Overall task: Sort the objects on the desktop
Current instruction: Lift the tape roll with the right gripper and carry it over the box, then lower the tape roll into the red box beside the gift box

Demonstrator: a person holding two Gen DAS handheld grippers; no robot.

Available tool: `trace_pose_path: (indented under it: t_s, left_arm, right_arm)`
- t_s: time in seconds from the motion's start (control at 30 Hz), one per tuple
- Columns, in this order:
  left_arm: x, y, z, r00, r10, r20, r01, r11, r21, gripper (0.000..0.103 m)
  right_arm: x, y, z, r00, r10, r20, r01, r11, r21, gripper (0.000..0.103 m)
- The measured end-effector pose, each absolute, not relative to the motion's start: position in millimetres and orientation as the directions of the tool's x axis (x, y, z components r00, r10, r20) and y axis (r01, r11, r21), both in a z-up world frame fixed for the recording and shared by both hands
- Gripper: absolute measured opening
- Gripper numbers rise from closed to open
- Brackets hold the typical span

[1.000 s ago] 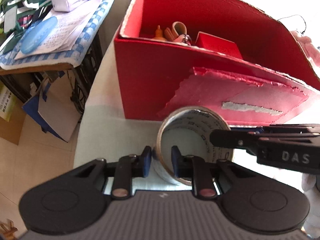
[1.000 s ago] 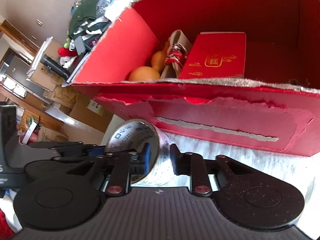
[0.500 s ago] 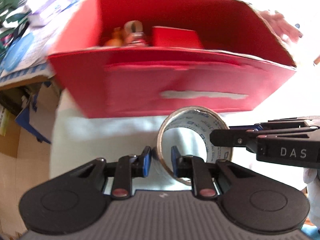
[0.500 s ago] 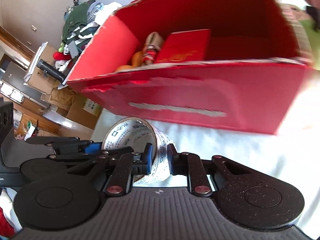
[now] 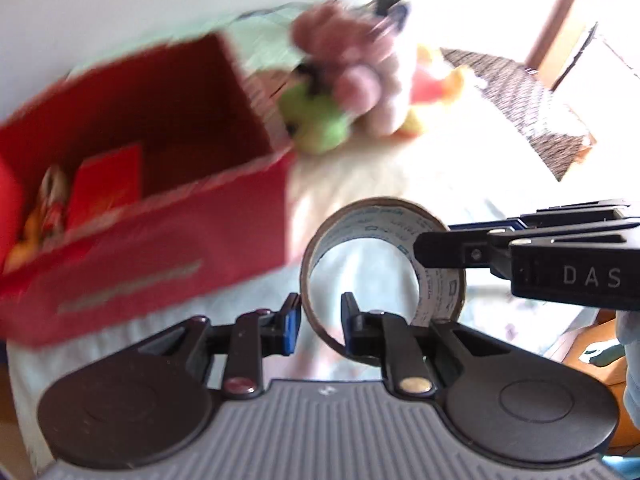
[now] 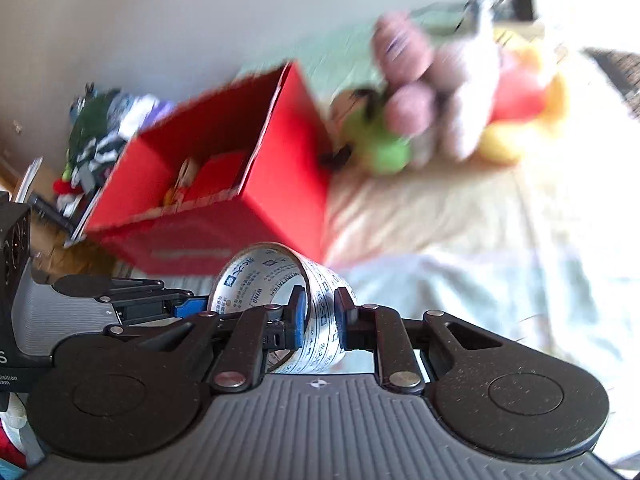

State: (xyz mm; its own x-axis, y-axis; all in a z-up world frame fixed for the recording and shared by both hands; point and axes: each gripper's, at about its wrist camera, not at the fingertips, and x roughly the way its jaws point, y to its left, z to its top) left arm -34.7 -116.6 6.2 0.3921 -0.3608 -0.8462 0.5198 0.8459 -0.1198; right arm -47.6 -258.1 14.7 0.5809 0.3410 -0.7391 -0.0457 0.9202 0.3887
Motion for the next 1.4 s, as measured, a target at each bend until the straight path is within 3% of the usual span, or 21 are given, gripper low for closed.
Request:
trace_pose_path:
  t_s: [0.27,0.53,0.7,0.93,1.1,1.4]
  left_arm:
    - [-18,-132,68,0.496,-0.442,-0.748,0.560,0.821,-0.114,0.015]
    - [25,-93,107,0.603,-0.413,-0.683,0.526,0.849,-0.049,0.015]
    - [65,-67,103,0.597,-0.404,-0.693,0.501,0.862,-0.071,0.015]
    - [104,-47,58,0.517,-0.415,-0.749,0.475,0.867,-0.152,0.015]
    - [128,-29,37,0.452,-0.462,-0.763,0.444,0.858,-0.257,0.014]
    - [151,-17,20,0.391,-0.492,-0.778,0.431,0.845,-0.317,0.014]
  right_arm:
    - [-38,-280,70,0.724,0.286,-0.628,-0.079,0.938,0.337,0.018]
    - [10,-248,100,0.756,0.323,-0.569,-0.200,0.942,0.269,0.017]
    - [55,-223,97,0.711,0.343,-0.614,-0.242,0.939,0.245,0.014]
    - [107,-187,77,0.629,0.326,-0.706,-0.268,0.943,0.196,0.015]
    - [120,-159,74,0.612,0.287,-0.737,-0.304,0.946,0.116,0.017]
    - [141,-137,62,0.576,0.214,-0.789,-0.325,0.945,0.019,0.016]
